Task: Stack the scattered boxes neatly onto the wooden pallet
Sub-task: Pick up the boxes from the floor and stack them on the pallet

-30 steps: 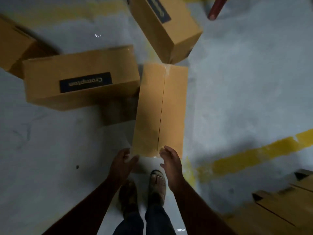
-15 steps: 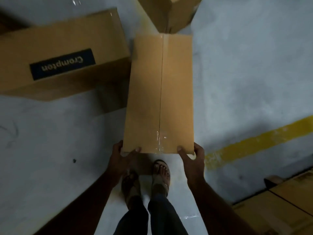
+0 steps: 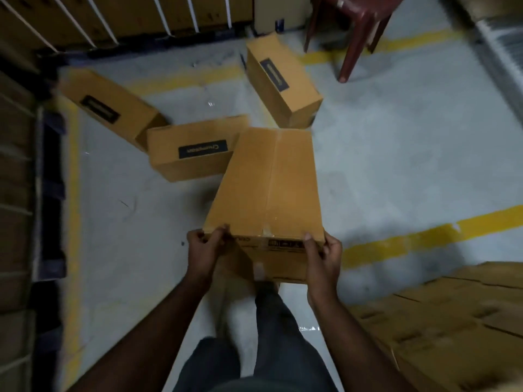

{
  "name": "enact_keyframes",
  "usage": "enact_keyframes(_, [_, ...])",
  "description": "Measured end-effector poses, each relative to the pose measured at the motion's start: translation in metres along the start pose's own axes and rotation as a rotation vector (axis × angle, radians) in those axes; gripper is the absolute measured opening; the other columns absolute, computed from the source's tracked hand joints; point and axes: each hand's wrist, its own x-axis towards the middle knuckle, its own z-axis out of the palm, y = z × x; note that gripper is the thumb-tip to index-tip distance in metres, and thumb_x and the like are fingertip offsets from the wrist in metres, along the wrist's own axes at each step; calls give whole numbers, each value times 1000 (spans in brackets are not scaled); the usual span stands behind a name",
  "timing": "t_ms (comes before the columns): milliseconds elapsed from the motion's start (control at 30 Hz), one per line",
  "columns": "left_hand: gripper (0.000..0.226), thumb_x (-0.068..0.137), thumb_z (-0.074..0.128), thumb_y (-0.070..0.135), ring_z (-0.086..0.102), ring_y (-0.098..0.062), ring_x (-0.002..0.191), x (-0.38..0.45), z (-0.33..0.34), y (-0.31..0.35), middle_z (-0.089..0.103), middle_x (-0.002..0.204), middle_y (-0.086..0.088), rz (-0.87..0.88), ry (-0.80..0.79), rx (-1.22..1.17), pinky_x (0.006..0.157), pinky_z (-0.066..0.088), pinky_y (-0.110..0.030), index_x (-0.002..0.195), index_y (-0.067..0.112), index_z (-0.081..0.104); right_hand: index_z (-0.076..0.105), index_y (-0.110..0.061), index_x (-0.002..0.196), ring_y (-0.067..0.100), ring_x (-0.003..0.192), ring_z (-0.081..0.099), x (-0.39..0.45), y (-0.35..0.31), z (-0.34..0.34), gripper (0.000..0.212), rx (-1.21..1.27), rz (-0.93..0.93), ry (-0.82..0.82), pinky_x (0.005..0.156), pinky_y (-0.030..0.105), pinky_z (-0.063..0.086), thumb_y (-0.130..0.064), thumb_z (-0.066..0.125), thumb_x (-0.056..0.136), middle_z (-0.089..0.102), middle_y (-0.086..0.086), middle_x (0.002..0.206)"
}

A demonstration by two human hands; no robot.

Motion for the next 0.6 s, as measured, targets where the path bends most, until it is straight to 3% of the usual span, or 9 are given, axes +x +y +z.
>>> enact_keyframes(133, [52, 87, 78, 45, 66, -22, 105, -73, -56, -18, 65, 120, -3, 99, -29, -123, 77, 56, -36, 126, 24, 50, 58, -20, 127, 11, 108, 72, -89, -4, -24, 43, 64, -80, -48, 92, 27, 59, -25, 81, 91, 74, 4, 125])
enact_keyframes(267, [55, 68, 79, 72, 67, -11, 101, -168, -121, -61, 72, 111, 11, 180, -77, -178, 72, 54, -32, 110, 38, 67, 58, -32, 120, 6, 109, 71, -193, 9, -62, 40, 67, -133, -43, 96, 29, 55, -35, 82, 88, 75, -3, 125])
enact_keyframes(367, [51, 74, 82, 64, 66, -14, 101, -236, -167, -103, 74, 110, 10, 201, -29, -232, 74, 53, -35, 112, 32, 70, 59, -35, 118, 7, 112, 70, -270, 22, -95, 41, 42, -145, -78, 94, 30, 55, -39, 83, 85, 75, -5, 124])
enact_keyframes(500, [36, 82, 82, 50, 67, -13, 100, -323, -210, -148, 76, 102, 12, 219, 37, -296, 71, 51, -31, 110, 30, 71, 62, -29, 116, -7, 91, 70, -352, 38, -143, 35, 26, -150, -90, 70, 11, 49, -27, 81, 88, 78, -4, 116])
enact_keyframes(600, [38, 82, 83, 49, 68, -12, 99, -384, -229, -186, 77, 99, 12, 254, 73, -327, 69, 50, -28, 111, 27, 73, 63, -27, 117, -10, 88, 69, -402, 52, -184, 33, 33, -157, -113, 71, 15, 48, -21, 79, 88, 77, -4, 118])
